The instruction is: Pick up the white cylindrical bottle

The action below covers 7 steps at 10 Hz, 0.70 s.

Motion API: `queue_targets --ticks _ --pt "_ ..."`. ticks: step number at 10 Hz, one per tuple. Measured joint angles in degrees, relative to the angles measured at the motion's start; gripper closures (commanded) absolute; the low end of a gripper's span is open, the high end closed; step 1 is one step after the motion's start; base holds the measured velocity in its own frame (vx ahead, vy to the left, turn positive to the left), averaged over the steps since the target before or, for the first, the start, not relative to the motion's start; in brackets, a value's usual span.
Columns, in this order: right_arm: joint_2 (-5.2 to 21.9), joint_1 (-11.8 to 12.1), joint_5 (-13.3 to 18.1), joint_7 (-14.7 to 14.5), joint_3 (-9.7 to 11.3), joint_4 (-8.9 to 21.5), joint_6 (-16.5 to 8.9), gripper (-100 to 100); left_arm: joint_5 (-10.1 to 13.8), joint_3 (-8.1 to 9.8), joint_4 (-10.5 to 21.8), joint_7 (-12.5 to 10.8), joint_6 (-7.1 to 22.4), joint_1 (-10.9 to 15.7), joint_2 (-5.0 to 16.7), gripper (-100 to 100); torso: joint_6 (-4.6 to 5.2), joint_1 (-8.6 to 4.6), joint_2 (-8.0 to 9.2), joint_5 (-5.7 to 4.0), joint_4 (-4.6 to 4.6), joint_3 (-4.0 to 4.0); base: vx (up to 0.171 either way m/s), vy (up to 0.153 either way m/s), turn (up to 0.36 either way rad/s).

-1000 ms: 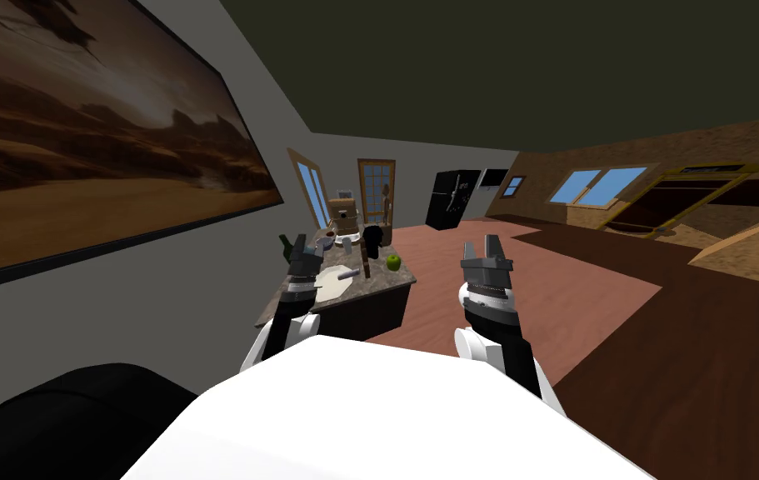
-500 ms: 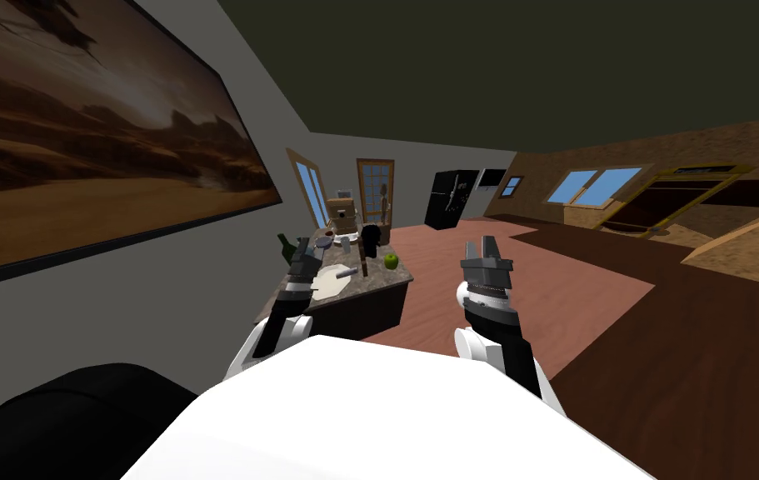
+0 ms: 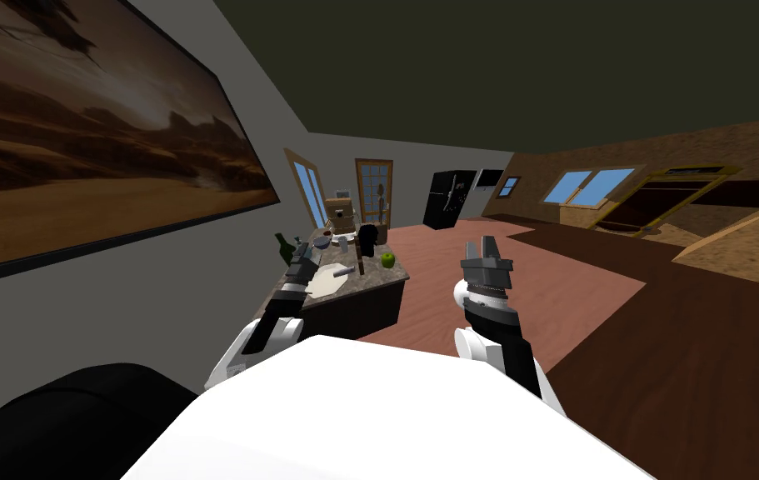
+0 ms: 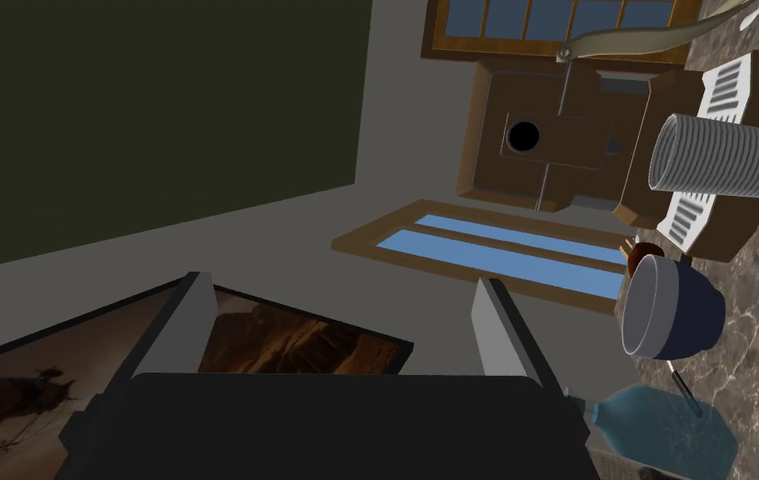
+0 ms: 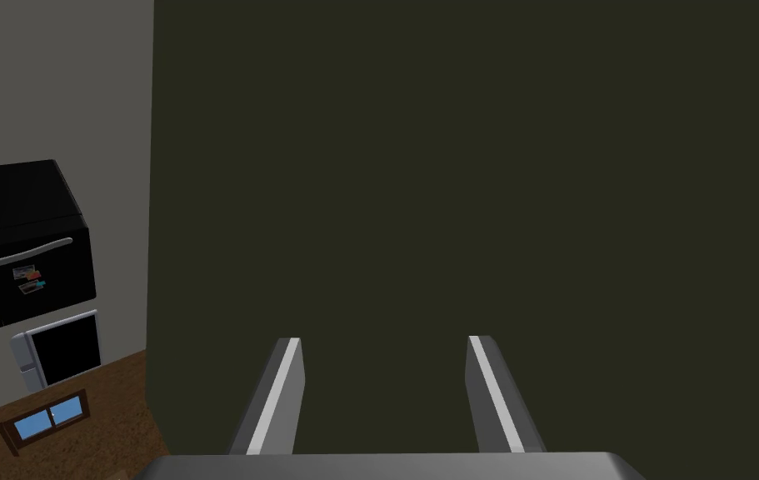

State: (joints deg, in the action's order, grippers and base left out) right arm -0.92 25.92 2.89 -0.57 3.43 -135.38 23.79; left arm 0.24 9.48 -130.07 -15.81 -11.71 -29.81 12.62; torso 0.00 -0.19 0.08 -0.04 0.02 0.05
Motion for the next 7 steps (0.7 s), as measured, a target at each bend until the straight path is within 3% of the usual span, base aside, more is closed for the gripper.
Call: queue_targets --ticks 7 --pt "0.0 0.0 0.0 0.0 0.0 0.0 0.0 0 3.3 3.25 2.4 -4.0 8.7 0.1 4.9 -100 0.0 0.05 -0.1 0.01 -0.02 -0.06 0.0 -0.037 -0.014"
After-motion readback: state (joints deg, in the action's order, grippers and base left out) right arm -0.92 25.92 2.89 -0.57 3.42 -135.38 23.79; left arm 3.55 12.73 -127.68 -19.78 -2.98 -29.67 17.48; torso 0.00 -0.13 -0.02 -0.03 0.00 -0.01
